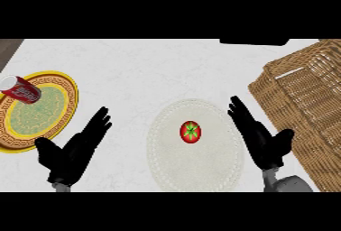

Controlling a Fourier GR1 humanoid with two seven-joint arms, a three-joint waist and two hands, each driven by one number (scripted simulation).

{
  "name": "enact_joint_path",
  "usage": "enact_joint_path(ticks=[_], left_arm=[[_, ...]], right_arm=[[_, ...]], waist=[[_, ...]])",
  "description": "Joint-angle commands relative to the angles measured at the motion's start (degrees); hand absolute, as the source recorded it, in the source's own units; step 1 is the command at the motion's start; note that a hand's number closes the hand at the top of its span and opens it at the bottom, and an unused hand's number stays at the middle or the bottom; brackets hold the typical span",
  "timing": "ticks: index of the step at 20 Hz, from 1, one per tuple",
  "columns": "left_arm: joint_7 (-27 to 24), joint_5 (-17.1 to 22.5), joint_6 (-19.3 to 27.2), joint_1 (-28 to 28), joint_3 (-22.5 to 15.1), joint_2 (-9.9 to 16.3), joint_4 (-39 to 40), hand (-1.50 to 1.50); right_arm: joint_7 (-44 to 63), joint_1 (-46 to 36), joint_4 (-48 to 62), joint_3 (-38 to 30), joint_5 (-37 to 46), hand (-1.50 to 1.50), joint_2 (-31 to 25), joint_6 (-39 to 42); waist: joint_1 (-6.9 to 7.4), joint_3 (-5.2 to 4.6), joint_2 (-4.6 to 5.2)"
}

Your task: Pick the tomato from the placemat and place it in the basket

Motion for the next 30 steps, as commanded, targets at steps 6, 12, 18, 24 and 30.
enact_joint_path(ticks=[6,12,18,24,30], left_arm=[[-0.4,-9.0,2.9,-8.2,4.8,7.7,3.6,0.00],[-0.2,-12.0,6.0,-10.4,5.0,5.9,11.3,0.00],[1.8,-11.6,5.5,-11.3,6.5,7.1,10.4,0.00],[3.3,-11.9,6.0,-12.1,5.3,5.3,11.1,0.00],[2.9,-11.5,4.7,-13.1,7.0,5.7,12.9,0.00]], right_arm=[[-10.6,-13.9,4.6,-0.6,-14.4,1.50,6.5,24.6],[-36.6,-12.6,-0.4,2.7,-5.2,-1.50,12.2,33.1],[-31.8,-18.0,2.0,-3.9,12.2,-1.50,0.1,20.7],[-26.5,-25.2,1.6,-4.9,21.5,-1.50,-18.8,29.5],[-29.5,-27.0,2.2,0.1,23.9,-1.50,-27.5,45.2]], waist=[[3.33,2.18,1.72],[-2.13,1.27,-0.03],[-2.40,1.06,-0.79],[-2.31,1.01,-0.73],[-1.64,1.11,-0.54]])
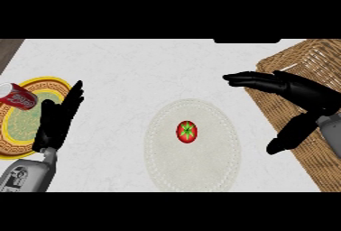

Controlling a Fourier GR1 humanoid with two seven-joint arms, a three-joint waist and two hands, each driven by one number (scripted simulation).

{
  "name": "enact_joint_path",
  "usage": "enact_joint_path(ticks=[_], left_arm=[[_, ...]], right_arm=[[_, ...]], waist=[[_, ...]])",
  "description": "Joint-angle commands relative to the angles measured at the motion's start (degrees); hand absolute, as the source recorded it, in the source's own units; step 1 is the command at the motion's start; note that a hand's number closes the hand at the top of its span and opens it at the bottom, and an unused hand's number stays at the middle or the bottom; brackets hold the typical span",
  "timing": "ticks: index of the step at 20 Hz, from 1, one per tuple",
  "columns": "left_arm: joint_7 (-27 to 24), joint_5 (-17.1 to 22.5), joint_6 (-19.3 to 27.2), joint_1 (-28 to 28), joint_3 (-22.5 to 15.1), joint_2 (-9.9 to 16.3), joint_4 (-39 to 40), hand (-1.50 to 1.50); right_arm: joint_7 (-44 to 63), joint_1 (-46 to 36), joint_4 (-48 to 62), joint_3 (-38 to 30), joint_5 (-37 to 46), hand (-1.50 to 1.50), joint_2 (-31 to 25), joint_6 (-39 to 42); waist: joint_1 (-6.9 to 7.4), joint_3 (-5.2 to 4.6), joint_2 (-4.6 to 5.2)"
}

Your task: Pick the tomato from the placemat and place it in the basket

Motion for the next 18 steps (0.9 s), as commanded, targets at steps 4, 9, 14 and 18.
enact_joint_path(ticks=[4,9,14,18], left_arm=[[-0.2,-2.2,-0.1,0.3,0.2,-0.8,-1.2,0.00],[0.5,-2.3,-2.3,1.9,2.5,-0.9,-2.7,0.00],[-4.6,-5.1,-2.4,-1.9,2.5,-6.3,7.3,0.00],[-1.0,-5.6,-3.7,-1.0,4.6,-5.7,2.4,0.00]], right_arm=[[0.2,-6.0,1.9,1.1,1.3,-1.50,-3.2,13.3],[2.2,-1.8,0.5,1.0,5.2,-1.50,0.8,11.1],[-2.3,1.9,2.6,-2.7,8.0,-1.50,1.8,9.3],[-0.2,2.1,2.9,-4.3,12.9,-1.50,6.3,5.9]], waist=[[0.70,0.07,-0.05],[0.49,0.08,-0.09],[0.01,0.07,0.02],[0.17,0.08,-0.04]])
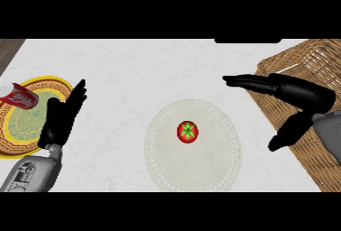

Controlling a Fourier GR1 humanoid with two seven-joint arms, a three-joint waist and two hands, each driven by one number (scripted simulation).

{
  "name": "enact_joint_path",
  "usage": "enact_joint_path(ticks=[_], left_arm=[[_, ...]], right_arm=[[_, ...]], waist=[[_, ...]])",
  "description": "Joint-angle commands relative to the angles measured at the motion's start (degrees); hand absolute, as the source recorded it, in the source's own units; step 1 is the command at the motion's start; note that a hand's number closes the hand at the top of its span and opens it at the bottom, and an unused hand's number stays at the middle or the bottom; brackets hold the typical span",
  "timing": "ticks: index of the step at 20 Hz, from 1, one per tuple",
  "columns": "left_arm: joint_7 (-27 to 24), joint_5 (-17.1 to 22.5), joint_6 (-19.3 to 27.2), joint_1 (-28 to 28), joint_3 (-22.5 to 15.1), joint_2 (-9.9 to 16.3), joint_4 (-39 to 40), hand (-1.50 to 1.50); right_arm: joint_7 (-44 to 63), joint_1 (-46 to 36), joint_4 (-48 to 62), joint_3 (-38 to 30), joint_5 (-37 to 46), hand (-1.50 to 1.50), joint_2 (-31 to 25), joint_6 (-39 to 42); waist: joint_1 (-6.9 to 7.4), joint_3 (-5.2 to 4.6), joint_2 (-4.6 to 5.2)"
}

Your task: Pick the tomato from the placemat and place it in the basket

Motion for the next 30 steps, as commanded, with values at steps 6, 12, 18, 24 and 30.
enact_joint_path(ticks=[6,12,18,24,30], left_arm=[[1.7,-1.0,-3.2,-1.5,3.6,-1.3,0.4,0.00],[-0.2,-4.1,-2.4,1.7,2.7,-2.9,-1.6,0.00],[3.8,-4.4,-5.0,-0.3,5.5,-2.3,-2.7,0.00],[4.1,-6.2,-5.0,-2.0,6.2,-4.8,-1.7,0.00],[3.8,-9.0,-3.0,0.8,4.5,-8.2,-4.5,0.00]], right_arm=[[-4.5,2.4,4.7,0.0,9.7,-1.50,8.5,-3.3],[-6.8,2.4,9.0,2.7,15.0,-1.50,13.4,-5.9],[-7.1,4.7,8.2,1.5,18.1,-1.50,15.7,-6.1],[-8.1,-0.4,15.2,-0.5,21.9,-1.50,20.9,-7.6],[-8.8,0.6,17.2,0.5,26.3,-1.50,24.1,-10.3]], waist=[[0.01,0.01,0.01],[0.23,0.02,0.01],[-0.01,0.01,-0.06],[0.03,0.00,-0.01],[0.14,0.01,0.00]])
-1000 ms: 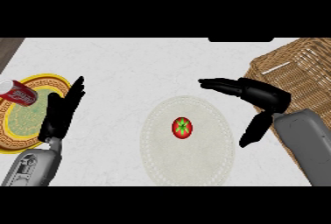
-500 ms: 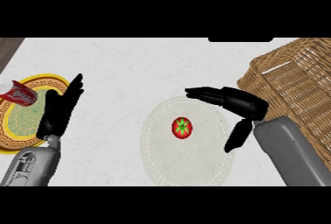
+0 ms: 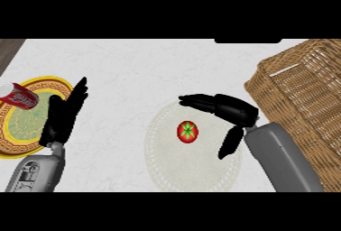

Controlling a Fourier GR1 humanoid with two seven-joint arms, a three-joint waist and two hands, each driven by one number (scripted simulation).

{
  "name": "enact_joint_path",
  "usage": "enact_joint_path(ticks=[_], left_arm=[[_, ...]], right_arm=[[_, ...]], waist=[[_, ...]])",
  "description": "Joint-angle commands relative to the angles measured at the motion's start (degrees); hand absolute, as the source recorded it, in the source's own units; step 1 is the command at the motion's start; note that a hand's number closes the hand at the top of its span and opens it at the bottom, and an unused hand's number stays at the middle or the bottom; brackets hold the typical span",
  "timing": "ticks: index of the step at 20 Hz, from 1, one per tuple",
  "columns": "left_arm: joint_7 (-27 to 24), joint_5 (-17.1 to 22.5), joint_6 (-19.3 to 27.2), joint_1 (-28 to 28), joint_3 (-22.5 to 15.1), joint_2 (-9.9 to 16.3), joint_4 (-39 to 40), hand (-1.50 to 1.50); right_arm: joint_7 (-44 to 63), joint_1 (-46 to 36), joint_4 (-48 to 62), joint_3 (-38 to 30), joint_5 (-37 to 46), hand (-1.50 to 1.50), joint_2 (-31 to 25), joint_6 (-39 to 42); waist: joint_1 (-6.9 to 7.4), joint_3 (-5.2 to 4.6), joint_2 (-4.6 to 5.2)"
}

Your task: Pick the tomato from the placemat and place it in the basket

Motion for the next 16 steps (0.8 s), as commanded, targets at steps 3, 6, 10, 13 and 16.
enact_joint_path(ticks=[3,6,10,13,16], left_arm=[[0.4,1.4,-3.6,3.4,2.6,2.0,-4.4,0.00],[-1.7,-0.7,-2.8,2.1,2.4,0.3,-0.6,0.00],[-1.8,-0.7,-3.4,2.5,3.3,-0.3,-0.4,0.00],[-4.8,-0.6,-3.6,-3.2,4.3,-1.5,8.1,0.00],[-2.3,-4.2,-0.6,-0.9,2.0,-3.3,3.9,0.00]], right_arm=[[-0.1,-1.8,4.9,-0.7,3.1,-1.50,4.7,-2.5],[-4.3,-2.4,9.4,-0.6,6.1,-1.50,4.3,-3.5],[1.8,0.1,1.7,-0.7,6.3,-1.50,4.6,2.0],[0.6,-1.7,6.3,-0.2,8.0,-1.50,6.7,0.1],[0.5,0.1,6.5,0.2,9.3,-1.50,9.4,-2.3]], waist=[[0.27,0.01,-0.01],[0.19,0.01,0.06],[-0.03,0.00,-0.03],[-0.22,-0.01,0.06],[-0.15,0.00,0.01]])
